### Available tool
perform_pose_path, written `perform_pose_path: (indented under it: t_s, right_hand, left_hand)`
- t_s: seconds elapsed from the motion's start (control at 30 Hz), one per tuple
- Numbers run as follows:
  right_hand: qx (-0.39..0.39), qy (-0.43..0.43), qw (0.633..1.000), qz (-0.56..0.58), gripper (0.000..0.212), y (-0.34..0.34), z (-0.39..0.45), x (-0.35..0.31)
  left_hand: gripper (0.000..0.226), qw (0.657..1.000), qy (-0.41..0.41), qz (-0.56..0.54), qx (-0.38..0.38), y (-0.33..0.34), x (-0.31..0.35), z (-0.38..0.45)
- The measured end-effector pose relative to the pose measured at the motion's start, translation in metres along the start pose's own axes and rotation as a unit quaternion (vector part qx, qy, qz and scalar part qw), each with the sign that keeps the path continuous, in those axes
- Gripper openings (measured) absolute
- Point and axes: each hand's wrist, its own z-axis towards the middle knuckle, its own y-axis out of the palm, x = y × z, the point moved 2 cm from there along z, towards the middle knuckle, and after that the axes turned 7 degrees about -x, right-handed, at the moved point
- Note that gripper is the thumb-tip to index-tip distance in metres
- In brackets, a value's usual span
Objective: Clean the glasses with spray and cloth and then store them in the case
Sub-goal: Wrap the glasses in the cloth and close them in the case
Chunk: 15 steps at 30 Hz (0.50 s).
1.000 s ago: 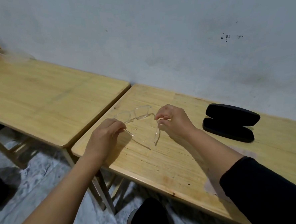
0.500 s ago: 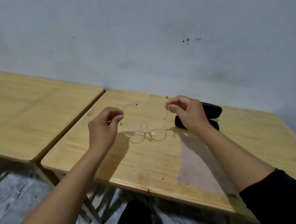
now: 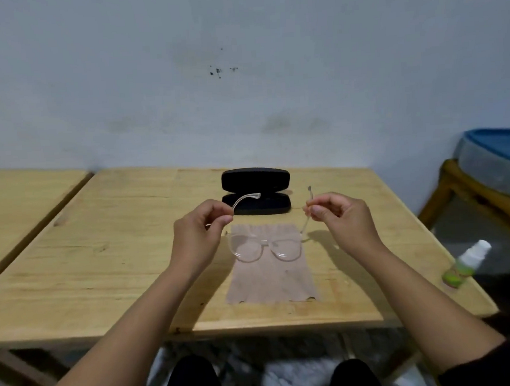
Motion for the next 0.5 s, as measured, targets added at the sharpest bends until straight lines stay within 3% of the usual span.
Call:
perform_pose_path:
  t_s: [0.5]
  right_hand:
    - [-0.001, 0.037, 0.999, 0.036, 0.027, -0.004, -0.024, 0.018]
  left_hand:
    - [0.011, 0.999, -0.017, 0.017, -0.036, 0.013, -0.002, -0.014]
